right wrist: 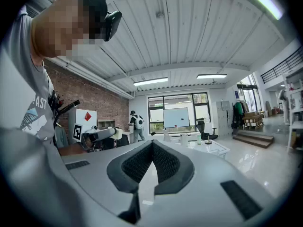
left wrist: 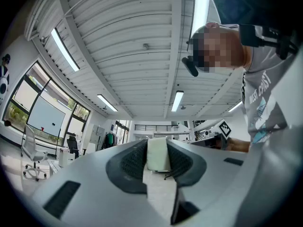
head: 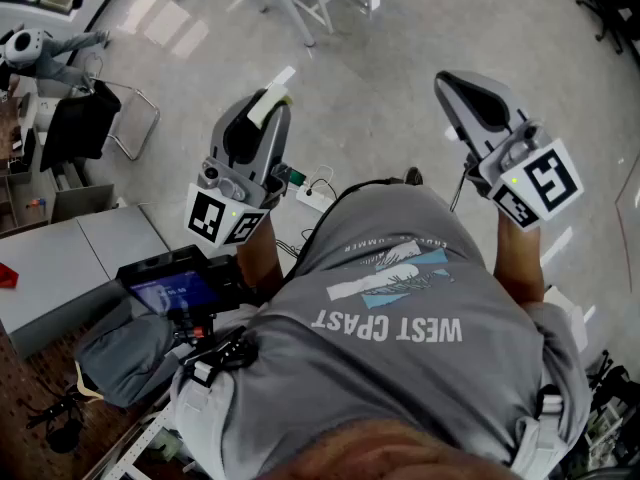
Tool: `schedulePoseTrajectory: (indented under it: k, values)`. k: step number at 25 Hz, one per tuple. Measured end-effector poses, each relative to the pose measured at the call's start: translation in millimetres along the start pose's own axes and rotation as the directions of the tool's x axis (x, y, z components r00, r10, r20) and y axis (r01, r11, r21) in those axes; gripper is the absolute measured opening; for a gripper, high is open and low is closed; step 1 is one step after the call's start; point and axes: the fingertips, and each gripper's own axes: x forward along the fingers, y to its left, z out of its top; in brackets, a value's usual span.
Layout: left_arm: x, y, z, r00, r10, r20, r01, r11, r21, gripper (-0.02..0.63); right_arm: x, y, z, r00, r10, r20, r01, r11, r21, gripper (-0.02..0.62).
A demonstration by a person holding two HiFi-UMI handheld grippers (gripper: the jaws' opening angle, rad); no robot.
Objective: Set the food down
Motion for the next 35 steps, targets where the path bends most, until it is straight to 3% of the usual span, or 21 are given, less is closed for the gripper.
schedulePoseTrajectory:
  k: [11, 17, 20, 26, 35]
  values:
    - [-12, 3, -14, 1.000, -0.010, -0.004, 0.010, 1.000, -0.019, 0.106, 2, 10, -13, 1.000, -0.016, -0.007, 0.016, 1.000, 0.010, 0.006]
    - [-12, 9, -29, 1.000, 0.018, -0.021, -0.018, 1.000, 0.002, 0.106, 4, 11, -10, 0.996, -0.004, 0.086, 0.001, 1.000, 0.031, 0.014]
    - [-1, 14, -33, 0.999, 0.029, -0.043, -0.027, 0.998, 0.049, 0.106, 12, 2, -4, 0.991, -0.021, 0.135, 0.017, 0.999, 0.027, 0.018]
    - [29, 13, -25, 0.998, 0.032, -0.054, -0.026, 0.994, 0.101, 0.106, 33, -3, 23, 0.983, -0.033, 0.180, 0.053, 0.993, -0.106, 0.015]
    - [86, 11, -50, 0.996, 0.049, -0.079, -0.043, 0.996, 0.078, 0.106, 41, -59, 10, 0.992, -0.009, 0.128, 0.018, 0.997, -0.072, 0.015]
